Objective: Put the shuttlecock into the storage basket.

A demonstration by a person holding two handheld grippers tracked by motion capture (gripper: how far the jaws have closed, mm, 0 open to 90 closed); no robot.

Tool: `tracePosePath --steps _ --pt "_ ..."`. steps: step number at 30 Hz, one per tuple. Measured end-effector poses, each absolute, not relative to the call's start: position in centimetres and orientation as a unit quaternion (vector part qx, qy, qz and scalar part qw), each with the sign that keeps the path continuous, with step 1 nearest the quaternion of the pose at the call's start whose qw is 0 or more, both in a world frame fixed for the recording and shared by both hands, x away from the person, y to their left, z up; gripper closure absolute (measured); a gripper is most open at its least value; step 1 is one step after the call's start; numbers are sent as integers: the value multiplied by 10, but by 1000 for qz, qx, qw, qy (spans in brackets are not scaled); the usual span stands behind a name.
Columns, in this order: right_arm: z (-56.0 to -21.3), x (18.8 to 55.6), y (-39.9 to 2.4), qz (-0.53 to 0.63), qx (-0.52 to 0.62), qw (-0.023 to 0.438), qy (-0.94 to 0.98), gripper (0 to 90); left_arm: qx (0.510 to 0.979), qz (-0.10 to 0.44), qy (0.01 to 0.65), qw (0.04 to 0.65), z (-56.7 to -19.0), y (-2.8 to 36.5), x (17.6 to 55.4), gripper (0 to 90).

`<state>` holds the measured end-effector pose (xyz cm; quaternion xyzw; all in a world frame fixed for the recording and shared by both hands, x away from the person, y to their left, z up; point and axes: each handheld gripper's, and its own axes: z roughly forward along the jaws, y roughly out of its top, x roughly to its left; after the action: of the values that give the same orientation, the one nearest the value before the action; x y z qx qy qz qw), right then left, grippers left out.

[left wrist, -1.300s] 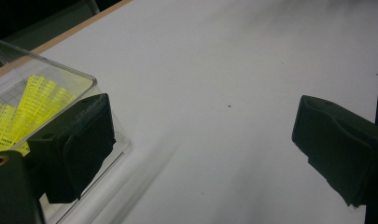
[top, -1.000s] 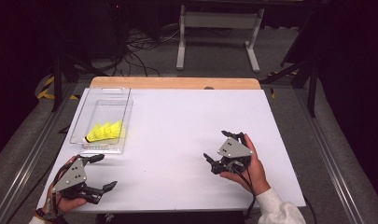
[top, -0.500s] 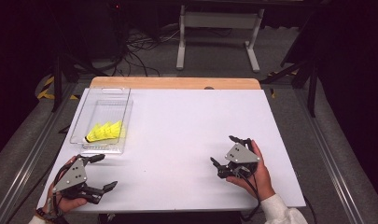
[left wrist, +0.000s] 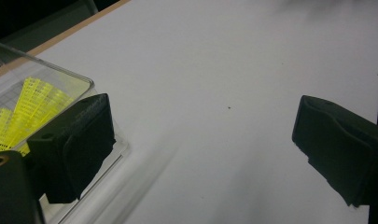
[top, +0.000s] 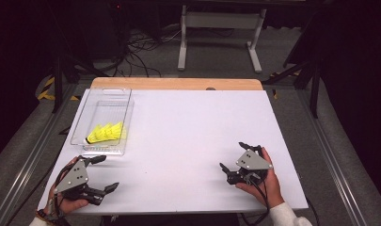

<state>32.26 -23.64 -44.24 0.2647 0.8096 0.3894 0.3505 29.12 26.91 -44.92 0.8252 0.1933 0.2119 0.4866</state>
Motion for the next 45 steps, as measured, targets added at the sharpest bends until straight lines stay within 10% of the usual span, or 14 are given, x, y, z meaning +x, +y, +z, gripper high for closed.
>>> tracePosePath --steps 45 --pt "-450 300 -257 418 275 361 787 73 829 210 193 482 -450 267 294 64"
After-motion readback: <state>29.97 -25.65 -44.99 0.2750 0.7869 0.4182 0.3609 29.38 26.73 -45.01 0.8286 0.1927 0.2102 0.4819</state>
